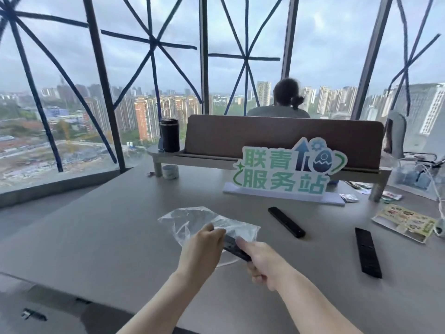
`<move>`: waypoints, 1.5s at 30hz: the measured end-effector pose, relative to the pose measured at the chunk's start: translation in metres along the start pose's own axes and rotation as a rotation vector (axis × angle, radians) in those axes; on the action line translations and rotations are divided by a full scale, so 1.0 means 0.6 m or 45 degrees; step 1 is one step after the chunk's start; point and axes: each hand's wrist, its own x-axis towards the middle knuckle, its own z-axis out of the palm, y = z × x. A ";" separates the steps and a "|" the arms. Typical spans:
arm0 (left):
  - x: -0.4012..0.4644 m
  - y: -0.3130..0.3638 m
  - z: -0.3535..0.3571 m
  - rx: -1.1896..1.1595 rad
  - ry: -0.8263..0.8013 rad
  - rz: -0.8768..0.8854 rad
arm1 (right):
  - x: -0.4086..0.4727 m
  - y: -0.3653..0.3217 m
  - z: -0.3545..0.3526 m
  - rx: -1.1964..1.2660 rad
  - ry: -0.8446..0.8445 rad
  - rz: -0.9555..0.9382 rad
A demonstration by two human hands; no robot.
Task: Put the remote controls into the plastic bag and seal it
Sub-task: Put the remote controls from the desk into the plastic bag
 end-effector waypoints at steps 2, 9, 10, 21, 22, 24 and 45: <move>0.010 0.019 -0.002 -0.083 -0.006 -0.029 | 0.009 -0.002 0.006 0.119 -0.027 -0.038; 0.015 0.017 0.029 -0.202 -0.039 -0.177 | 0.035 0.040 -0.134 -0.223 0.659 -0.199; 0.014 0.018 0.033 -0.223 -0.031 -0.179 | 0.049 0.043 -0.159 -0.336 0.745 -0.186; 0.013 -0.002 0.067 -0.256 -0.209 -0.102 | 0.236 0.047 -0.221 -1.073 0.927 0.034; 0.017 -0.001 0.069 -0.258 -0.209 -0.120 | 0.232 0.043 -0.223 -1.048 0.857 0.034; 0.025 0.007 0.070 -0.310 -0.210 -0.193 | 0.206 0.036 -0.229 -0.767 0.676 0.029; 0.032 0.148 0.041 -0.538 -0.022 -0.175 | -0.032 0.097 -0.186 0.109 0.559 -0.097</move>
